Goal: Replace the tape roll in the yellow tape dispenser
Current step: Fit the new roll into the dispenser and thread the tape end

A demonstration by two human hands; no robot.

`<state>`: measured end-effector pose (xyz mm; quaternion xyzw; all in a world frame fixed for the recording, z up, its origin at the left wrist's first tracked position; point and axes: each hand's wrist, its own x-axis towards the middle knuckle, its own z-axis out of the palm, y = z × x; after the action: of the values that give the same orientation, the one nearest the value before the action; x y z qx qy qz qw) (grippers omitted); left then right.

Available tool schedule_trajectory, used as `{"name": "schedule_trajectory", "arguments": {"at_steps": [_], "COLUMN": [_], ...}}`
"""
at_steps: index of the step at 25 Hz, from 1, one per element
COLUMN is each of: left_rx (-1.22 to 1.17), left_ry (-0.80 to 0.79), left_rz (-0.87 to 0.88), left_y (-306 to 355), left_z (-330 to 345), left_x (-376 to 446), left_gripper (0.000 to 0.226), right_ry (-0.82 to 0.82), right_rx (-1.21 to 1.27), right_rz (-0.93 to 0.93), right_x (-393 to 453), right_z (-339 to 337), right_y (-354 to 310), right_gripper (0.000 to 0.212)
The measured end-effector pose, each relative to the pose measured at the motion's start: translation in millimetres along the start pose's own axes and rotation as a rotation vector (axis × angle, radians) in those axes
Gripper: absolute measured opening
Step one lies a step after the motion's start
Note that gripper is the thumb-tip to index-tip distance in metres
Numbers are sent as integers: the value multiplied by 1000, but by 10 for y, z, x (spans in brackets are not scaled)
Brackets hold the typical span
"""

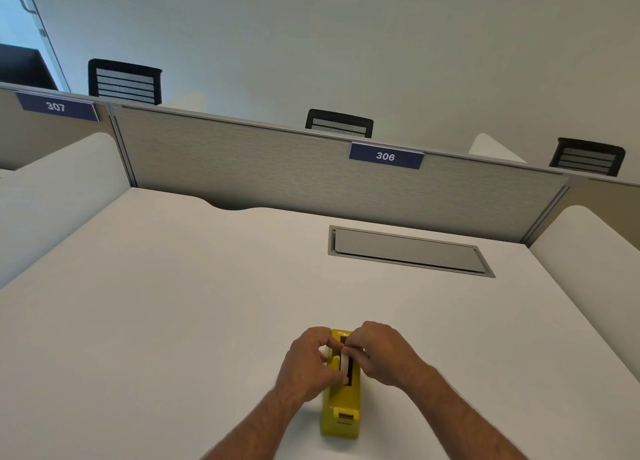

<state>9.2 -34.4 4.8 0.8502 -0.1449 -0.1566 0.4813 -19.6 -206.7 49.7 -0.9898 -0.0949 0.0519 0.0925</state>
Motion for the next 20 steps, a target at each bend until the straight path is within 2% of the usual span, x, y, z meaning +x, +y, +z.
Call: {"name": "schedule_trajectory", "arguments": {"at_steps": [10, 20], "left_rx": [9, 5], "left_ry": [0, 1], "left_rz": [1, 10], "left_y": [-4, 3], "left_z": [-1, -15], "left_x": [1, -10], "left_gripper": [51, 50], "right_ry": [-42, -2], "right_rx": [-22, -39], "right_rz": [-18, -26], "right_x": [14, 29], "right_z": [-82, -41], "right_y": [-12, -20], "right_gripper": [28, 28]}}
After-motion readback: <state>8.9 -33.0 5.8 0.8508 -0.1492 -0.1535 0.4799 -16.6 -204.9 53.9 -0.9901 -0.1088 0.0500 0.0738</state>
